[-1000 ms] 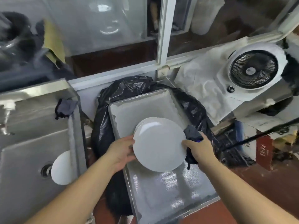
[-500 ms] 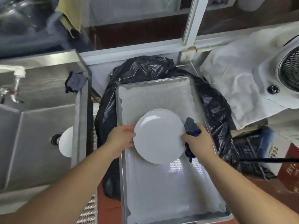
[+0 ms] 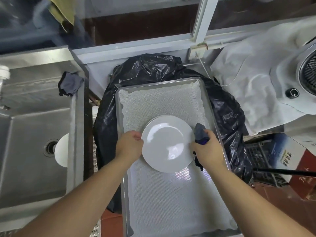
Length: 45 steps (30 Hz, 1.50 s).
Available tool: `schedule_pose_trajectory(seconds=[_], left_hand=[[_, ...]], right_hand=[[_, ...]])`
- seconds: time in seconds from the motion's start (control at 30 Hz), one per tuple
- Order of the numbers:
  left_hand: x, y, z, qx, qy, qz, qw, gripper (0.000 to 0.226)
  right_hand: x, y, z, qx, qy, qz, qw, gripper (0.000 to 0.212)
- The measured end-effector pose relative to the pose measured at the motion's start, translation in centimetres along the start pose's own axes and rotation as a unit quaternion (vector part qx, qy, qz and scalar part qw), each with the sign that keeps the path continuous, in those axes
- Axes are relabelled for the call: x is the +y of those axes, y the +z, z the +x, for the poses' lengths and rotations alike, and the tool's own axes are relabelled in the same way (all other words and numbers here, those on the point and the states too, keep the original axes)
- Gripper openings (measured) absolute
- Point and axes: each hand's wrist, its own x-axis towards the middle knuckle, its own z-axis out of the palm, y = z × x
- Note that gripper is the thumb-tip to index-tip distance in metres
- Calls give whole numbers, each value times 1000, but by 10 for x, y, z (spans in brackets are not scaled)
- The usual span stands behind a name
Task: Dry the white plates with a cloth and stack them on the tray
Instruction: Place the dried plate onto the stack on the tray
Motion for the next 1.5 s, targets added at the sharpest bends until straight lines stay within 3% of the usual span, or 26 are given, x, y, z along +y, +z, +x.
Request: schedule_pose_trajectory(seconds=[0.27,0.67,1.0,1.2,1.4,1.5], left_hand=[[2,6,1,26,7,19,999,26],[0,13,-1,56,26,25,998,15],[-3,-8,-24,42,13,21,999,23],[-18,-29,-66,31,48,45,997,35],[-37,-59,-108,58,76,117,989,20],[-52,-80,-127,84,82,142,983,29]], right_hand=[[0,9,5,14,8,-22,1000,70],[4,8,10,12,-10,-28,999,60],[19,-30,-1,20,-17,-2,1000,46],[-3,-46,-21,16,-56,7,998,44],[-42,-38,-57,-14,-119,9,993,36],[-57,-20,-80,-48,-144,10,988,36]])
